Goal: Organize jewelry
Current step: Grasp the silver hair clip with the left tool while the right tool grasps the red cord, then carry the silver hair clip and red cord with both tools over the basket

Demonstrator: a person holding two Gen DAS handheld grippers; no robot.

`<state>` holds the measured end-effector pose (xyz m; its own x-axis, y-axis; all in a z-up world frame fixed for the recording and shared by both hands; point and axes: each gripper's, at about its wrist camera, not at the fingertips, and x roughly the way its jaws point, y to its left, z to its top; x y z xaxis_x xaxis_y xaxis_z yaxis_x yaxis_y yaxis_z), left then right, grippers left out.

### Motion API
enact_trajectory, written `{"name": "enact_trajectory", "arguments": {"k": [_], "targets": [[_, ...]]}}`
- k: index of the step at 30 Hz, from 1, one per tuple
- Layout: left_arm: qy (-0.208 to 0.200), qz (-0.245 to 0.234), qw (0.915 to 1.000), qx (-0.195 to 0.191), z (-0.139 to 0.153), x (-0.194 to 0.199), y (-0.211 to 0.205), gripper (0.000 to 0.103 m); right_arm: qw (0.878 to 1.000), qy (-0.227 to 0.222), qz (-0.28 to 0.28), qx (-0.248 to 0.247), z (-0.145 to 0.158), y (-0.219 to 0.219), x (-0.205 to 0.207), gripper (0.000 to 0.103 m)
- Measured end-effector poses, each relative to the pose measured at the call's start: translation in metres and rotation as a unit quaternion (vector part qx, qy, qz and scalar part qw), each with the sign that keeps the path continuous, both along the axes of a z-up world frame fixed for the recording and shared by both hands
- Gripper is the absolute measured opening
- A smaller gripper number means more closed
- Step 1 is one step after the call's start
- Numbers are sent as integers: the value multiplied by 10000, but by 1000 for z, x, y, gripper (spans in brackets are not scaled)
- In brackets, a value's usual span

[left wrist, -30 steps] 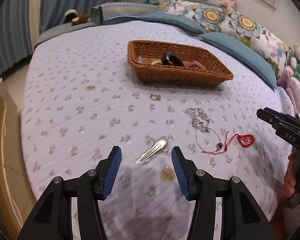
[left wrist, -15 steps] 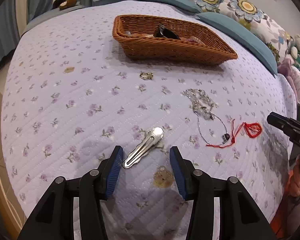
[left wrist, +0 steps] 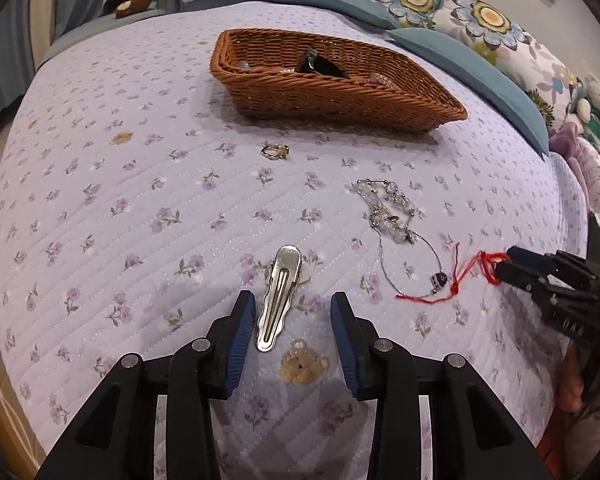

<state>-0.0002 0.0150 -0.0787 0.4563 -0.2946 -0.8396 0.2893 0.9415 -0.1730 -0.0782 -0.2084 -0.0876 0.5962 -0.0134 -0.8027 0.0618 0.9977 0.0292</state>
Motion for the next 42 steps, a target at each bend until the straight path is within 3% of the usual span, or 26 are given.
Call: {"name": "enact_trajectory", "arguments": {"k": [4, 8, 12, 24, 30, 37, 42], "targets": [[-68, 60, 9999, 86, -2, 2, -5, 34, 9998, 0, 75, -189, -3, 8, 3, 38], [-72, 89, 9999, 101, -5, 4, -7, 13, 9992, -28, 231, -331, -4, 18, 4, 13], [-211, 124, 9996, 134, -3, 2, -8, 13, 9993, -74, 228, -300, -2, 18, 3, 7], [-480, 369, 9979, -224, 17, 0, 7, 13, 9975, -684, -159, -76, 28, 4, 1, 6], [-748, 277, 9968, -43, 50, 5, 1, 13, 9949, -915, -424, -18, 57, -7, 14, 6], [-1255, -69, 9917, -257, 97, 50, -25, 13, 9882, -1398, -616, -76, 107, -21, 51, 6], [-1432, -218, 9889, -317, 111, 93, -47, 13, 9816, -1717, -834, 28, 137, -37, 96, 6]]}}
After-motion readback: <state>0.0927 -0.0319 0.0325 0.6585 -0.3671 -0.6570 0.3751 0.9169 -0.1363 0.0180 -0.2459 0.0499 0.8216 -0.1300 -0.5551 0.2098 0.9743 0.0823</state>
